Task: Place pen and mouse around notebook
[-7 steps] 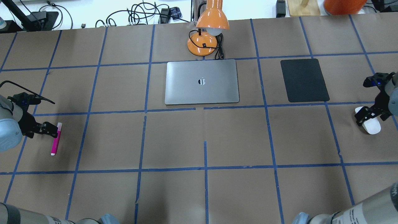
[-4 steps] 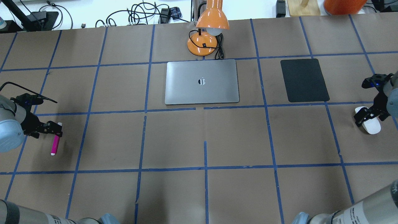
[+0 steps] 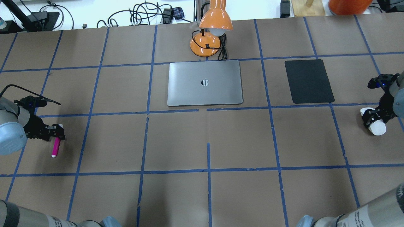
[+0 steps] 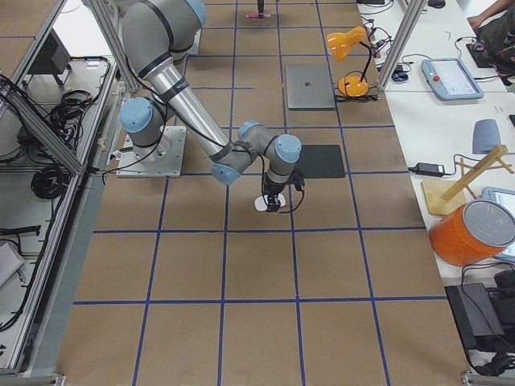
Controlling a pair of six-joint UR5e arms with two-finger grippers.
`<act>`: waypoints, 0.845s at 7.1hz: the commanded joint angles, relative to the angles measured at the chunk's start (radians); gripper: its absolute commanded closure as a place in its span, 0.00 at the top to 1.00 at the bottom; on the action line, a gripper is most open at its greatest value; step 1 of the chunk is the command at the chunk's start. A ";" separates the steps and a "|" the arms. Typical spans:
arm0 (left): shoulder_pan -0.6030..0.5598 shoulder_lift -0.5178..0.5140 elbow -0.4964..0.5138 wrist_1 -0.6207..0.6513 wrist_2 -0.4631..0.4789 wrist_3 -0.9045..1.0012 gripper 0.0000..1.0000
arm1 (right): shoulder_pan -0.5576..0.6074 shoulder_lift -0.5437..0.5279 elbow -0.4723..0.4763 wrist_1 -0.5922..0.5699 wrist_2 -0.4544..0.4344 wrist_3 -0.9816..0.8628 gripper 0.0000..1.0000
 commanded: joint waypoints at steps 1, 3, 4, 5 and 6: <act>0.000 -0.002 0.000 0.000 0.000 -0.001 0.00 | 0.071 -0.017 -0.060 0.005 0.007 0.104 0.03; 0.000 -0.002 0.000 0.000 0.000 -0.001 0.00 | 0.235 0.004 -0.210 0.096 0.017 0.327 0.04; 0.000 0.007 0.011 0.000 0.007 -0.001 0.00 | 0.339 0.073 -0.328 0.124 0.049 0.441 0.04; -0.029 0.024 0.041 -0.018 0.007 -0.028 0.00 | 0.405 0.169 -0.451 0.197 0.050 0.535 0.03; -0.108 0.053 0.083 -0.097 0.007 -0.182 0.00 | 0.426 0.216 -0.511 0.263 0.066 0.587 0.03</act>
